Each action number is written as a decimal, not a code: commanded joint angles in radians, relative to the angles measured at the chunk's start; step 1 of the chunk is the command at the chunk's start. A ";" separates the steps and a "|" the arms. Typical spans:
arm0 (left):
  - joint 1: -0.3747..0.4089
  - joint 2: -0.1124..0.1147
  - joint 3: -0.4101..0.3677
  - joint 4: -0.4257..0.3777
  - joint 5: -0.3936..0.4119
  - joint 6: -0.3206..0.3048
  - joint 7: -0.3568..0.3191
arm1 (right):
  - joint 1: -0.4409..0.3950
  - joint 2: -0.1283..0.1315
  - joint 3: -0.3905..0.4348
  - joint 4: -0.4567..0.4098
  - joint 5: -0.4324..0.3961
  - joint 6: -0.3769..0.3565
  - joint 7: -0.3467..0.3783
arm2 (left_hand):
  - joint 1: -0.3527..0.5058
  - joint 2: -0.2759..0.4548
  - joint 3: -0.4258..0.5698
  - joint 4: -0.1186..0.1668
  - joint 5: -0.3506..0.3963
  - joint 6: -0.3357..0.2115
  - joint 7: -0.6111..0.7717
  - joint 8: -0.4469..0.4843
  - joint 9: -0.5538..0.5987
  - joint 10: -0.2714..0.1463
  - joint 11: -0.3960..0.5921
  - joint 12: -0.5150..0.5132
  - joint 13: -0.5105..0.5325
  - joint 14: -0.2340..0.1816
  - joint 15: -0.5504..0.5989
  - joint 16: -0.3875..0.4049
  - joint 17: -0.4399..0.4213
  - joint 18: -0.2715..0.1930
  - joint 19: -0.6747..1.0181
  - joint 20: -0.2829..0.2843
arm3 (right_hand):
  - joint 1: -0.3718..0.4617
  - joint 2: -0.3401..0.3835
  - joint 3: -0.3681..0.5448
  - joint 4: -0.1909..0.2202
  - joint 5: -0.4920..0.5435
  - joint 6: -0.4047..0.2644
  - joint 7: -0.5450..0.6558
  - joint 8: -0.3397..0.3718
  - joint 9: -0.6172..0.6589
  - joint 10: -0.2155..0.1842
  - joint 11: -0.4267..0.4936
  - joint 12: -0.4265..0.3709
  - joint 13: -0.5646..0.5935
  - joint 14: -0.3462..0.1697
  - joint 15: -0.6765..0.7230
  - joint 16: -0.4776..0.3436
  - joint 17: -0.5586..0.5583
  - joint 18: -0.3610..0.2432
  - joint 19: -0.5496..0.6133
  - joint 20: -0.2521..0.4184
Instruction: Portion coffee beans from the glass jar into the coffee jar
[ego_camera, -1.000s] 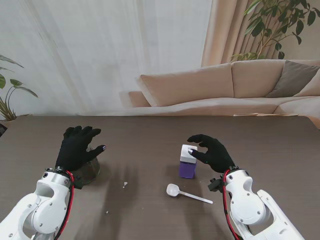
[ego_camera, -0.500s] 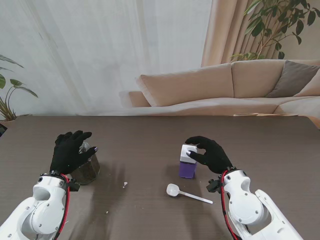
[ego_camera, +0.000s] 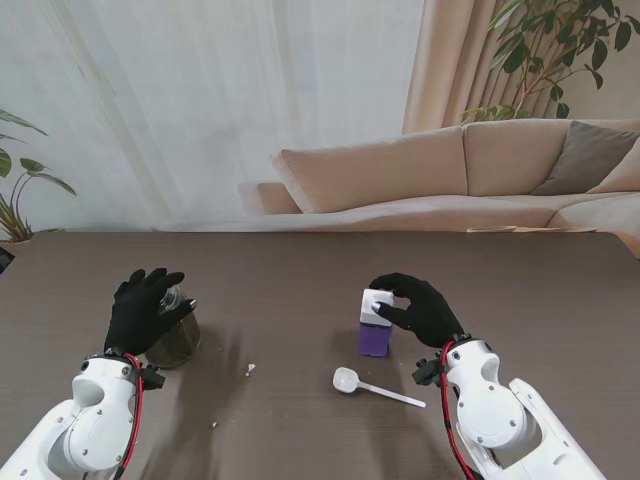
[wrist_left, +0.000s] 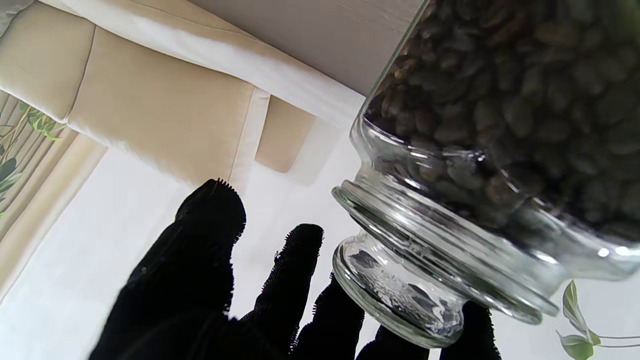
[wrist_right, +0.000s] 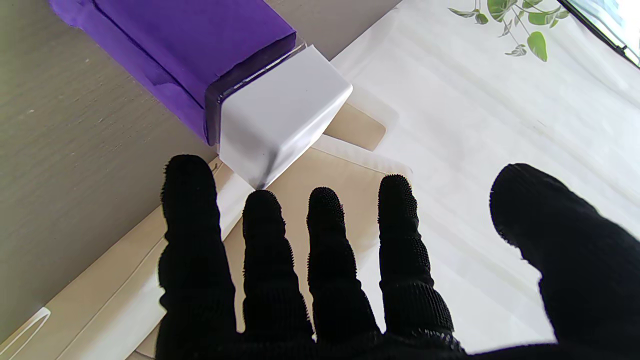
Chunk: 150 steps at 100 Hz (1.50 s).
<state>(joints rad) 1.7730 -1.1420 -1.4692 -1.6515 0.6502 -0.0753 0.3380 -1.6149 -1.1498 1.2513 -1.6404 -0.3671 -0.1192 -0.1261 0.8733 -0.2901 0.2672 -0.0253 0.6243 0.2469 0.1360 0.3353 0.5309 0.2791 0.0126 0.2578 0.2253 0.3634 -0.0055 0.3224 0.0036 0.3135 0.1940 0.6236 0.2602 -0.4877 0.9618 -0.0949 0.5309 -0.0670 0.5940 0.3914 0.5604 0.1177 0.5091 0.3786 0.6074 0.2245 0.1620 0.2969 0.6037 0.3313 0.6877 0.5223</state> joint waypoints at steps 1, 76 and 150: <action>0.008 -0.013 0.028 0.041 -0.018 0.012 -0.030 | -0.004 -0.001 -0.003 0.003 0.001 -0.003 0.016 | -0.016 0.038 -0.004 0.006 -0.014 -0.012 -0.008 -0.002 0.020 0.025 0.050 0.015 0.020 0.001 0.070 0.012 -0.009 -0.032 -0.011 0.016 | -0.025 0.013 -0.002 0.025 0.007 -0.005 -0.010 0.009 -0.002 -0.006 -0.007 -0.005 0.014 -0.010 0.011 0.001 -0.346 -0.019 -0.028 0.036; -0.109 -0.011 0.176 0.140 -0.143 0.034 -0.133 | 0.001 -0.005 0.006 0.008 0.013 -0.004 0.008 | -0.015 0.047 -0.001 0.008 -0.021 0.003 -0.013 -0.006 0.020 0.036 0.051 0.017 0.016 0.005 0.070 0.013 -0.003 -0.029 -0.009 0.026 | -0.024 0.015 0.000 0.025 0.018 0.004 -0.008 0.008 0.006 0.000 -0.007 -0.005 0.019 -0.009 0.012 0.001 -0.343 -0.017 -0.029 0.038; -0.276 0.011 0.343 0.208 -0.253 0.009 -0.336 | 0.002 -0.007 0.011 0.007 0.022 0.000 0.003 | -0.010 0.058 -0.020 0.009 -0.023 -0.001 -0.012 -0.006 0.031 0.034 0.053 0.021 0.027 0.014 0.071 0.014 0.004 -0.025 -0.012 0.024 | -0.023 0.017 0.003 0.025 0.019 0.006 -0.007 0.007 0.010 0.005 -0.008 -0.006 0.019 -0.008 0.011 0.001 -0.342 -0.016 -0.031 0.040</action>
<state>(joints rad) 1.4626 -1.1195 -1.1772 -1.5289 0.4111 -0.0810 0.0799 -1.6096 -1.1524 1.2628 -1.6314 -0.3466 -0.1188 -0.1341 0.8737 -0.2795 0.2684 -0.0250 0.6218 0.2484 0.1354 0.3345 0.4639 0.1759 -0.0408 0.2828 0.1470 0.1806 -0.0732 0.3329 -0.0631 0.2430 0.1061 0.6321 0.2602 -0.4874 0.9618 -0.0949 0.5317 -0.0556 0.5939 0.3916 0.5608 0.1177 0.5091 0.3786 0.6256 0.2248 0.1677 0.2967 0.6031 0.3313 0.6862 0.5419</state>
